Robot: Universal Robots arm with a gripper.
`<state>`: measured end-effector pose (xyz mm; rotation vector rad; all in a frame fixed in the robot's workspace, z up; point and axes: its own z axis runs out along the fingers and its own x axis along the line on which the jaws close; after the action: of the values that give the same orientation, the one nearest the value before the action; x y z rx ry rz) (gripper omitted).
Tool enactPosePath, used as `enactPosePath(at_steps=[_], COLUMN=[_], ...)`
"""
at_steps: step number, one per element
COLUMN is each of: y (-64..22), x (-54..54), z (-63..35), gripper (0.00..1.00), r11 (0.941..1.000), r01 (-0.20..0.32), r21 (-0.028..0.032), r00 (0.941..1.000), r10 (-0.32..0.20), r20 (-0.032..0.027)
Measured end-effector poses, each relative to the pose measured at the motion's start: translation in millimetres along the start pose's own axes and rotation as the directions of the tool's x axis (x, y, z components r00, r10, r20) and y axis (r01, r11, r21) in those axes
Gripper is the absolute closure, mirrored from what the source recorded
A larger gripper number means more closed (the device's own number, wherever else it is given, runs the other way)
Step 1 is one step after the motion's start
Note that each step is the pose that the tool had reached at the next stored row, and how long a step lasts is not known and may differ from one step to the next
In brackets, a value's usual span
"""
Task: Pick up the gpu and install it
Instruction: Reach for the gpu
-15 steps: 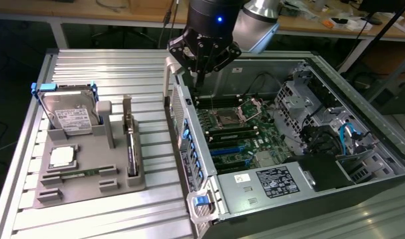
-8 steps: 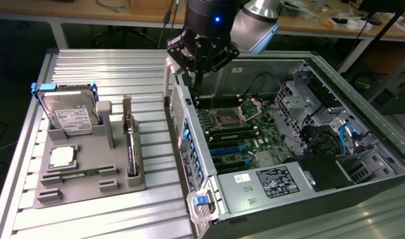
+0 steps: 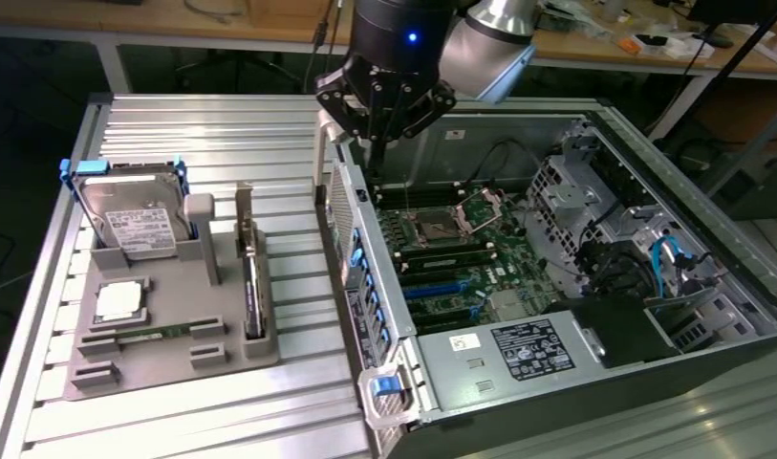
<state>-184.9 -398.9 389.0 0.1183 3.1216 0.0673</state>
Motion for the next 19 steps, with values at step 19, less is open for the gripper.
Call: enactPosePath(at_steps=[19], y=[-0.6], x=[13.6], z=[0.2], gripper=[0.89], r11=[1.0], r01=[0.0], r21=[0.0001], r00=[1.0], r10=[0.0], r20=[-0.001])
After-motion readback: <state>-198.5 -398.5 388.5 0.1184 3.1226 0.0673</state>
